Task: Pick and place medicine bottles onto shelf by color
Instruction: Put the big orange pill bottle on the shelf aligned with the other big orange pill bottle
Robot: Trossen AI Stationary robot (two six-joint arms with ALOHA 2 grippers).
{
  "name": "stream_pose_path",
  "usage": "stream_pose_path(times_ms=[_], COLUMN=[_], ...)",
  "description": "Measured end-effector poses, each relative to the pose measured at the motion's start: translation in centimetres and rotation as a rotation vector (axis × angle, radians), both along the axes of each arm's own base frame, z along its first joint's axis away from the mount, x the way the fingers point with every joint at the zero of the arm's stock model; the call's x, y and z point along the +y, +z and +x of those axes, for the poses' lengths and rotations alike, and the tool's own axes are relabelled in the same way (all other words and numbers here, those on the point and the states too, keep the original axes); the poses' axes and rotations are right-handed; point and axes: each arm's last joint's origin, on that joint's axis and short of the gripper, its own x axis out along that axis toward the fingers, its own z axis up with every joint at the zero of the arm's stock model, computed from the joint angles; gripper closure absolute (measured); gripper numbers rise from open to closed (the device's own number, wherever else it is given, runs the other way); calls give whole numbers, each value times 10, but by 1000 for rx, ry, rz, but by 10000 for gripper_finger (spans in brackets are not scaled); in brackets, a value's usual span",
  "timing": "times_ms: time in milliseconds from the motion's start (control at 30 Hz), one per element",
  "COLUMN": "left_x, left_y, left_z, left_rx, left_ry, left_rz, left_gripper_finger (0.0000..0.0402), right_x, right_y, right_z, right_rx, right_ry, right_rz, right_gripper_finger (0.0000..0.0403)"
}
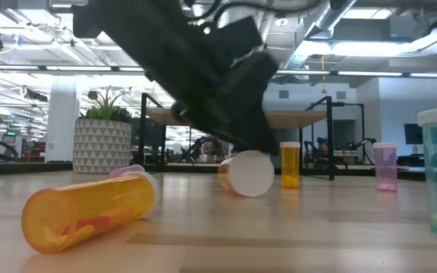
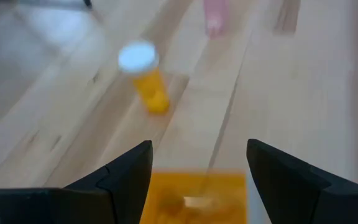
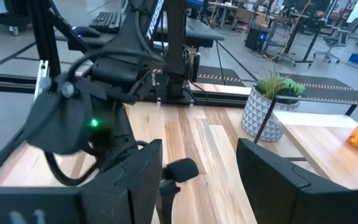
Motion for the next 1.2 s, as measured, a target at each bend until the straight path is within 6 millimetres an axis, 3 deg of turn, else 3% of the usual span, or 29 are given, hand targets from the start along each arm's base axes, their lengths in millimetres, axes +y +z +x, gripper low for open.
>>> stream_pose_path(times_ms=[133,333,567,667,833,1067,1200], left_x=[0,-16,-36,-49,-67,-73,-76], left_y=[1,7,47,68,71,67,88], left_z=[-3,-29,-69,-85,-111,-157,-190], left_rx=[56,230,246,170,229,385,246], left_ry=[-14,-120,-88,-83,-115,73,219], left_rz=[-42,-48,35,55,35,-15,-102], left_gripper_finger=[152,152,152,152,152,152,152], right_x=[0,0,0,0,0,0,0], right_y=[0,0,1,1,2,2,2], right_z=[0,0,0,0,0,0,0], right_rx=[-2,-2,-6,-10,-14,-18,-18], right_ry=[0,0,0,0,0,0,-1], right_rz=[-1,-1,2,6,8,14,15], right_gripper_finger=[173,173,173,173,173,173,173])
